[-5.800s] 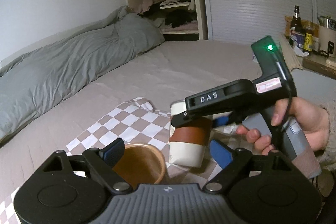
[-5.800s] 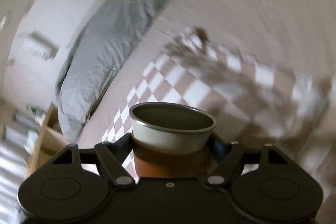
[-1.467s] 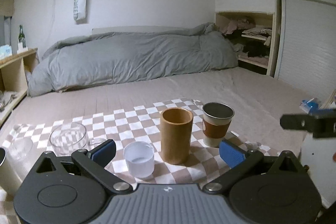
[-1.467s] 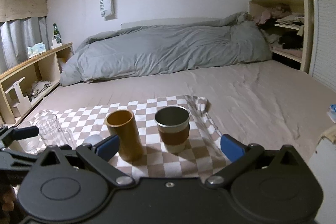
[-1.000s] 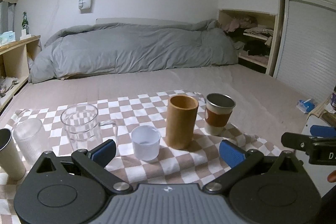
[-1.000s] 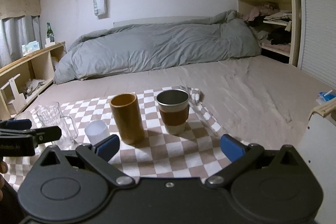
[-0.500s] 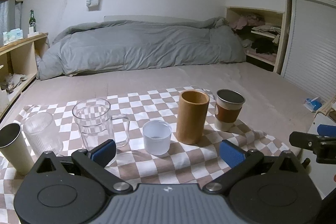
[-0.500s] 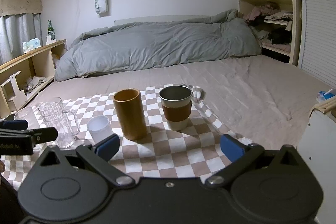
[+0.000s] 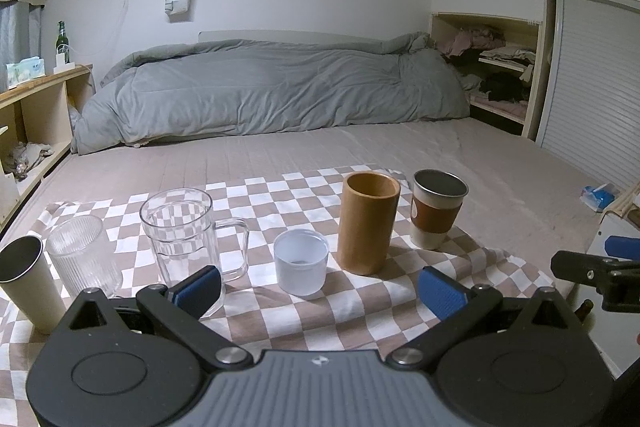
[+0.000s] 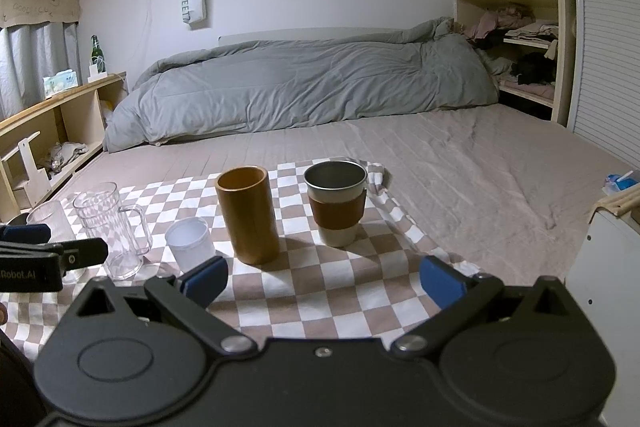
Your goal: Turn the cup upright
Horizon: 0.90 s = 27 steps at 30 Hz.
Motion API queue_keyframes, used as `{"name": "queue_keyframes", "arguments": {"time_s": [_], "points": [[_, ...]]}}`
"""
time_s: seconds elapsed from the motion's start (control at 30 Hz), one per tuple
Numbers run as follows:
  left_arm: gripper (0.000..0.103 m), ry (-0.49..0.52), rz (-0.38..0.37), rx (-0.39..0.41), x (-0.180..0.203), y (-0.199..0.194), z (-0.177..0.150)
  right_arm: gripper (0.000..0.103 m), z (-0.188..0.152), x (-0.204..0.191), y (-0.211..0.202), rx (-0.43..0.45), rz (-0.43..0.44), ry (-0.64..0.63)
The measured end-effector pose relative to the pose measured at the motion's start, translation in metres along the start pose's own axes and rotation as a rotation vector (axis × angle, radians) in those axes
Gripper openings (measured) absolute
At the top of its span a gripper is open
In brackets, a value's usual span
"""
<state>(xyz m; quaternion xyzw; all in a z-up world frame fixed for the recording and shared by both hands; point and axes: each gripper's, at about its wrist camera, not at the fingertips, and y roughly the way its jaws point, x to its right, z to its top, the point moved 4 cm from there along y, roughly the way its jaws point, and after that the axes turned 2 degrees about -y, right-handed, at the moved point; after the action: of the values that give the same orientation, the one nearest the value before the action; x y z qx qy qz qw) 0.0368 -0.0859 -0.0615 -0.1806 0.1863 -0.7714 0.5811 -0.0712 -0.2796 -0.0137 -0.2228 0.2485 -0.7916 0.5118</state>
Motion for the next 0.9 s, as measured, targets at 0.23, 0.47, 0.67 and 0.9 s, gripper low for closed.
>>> {"name": "queue_keyframes", "arguments": {"time_s": [0.23, 0.47, 0.67, 0.9], "points": [[0.103, 0.000, 0.000, 0.000, 0.0001, -0.0001, 0.0000, 0.103, -0.0001, -0.0004, 0.0001, 0.000, 0.001, 0.000], [0.103, 0.000, 0.001, 0.000, -0.0001, 0.0001, -0.0005, 0.103, 0.0001, -0.0008, -0.0002, 0.000, 0.000, 0.000], [0.103, 0.000, 0.002, -0.001, -0.0001, 0.0001, -0.0002, 0.103, 0.0002, -0.0007, -0.0002, 0.000, 0.000, 0.000], [0.103, 0.000, 0.008, -0.005, -0.0028, 0.0005, -0.0030, 0.103, 0.0003, -0.0009, -0.0005, -0.001, 0.001, -0.001]]}}
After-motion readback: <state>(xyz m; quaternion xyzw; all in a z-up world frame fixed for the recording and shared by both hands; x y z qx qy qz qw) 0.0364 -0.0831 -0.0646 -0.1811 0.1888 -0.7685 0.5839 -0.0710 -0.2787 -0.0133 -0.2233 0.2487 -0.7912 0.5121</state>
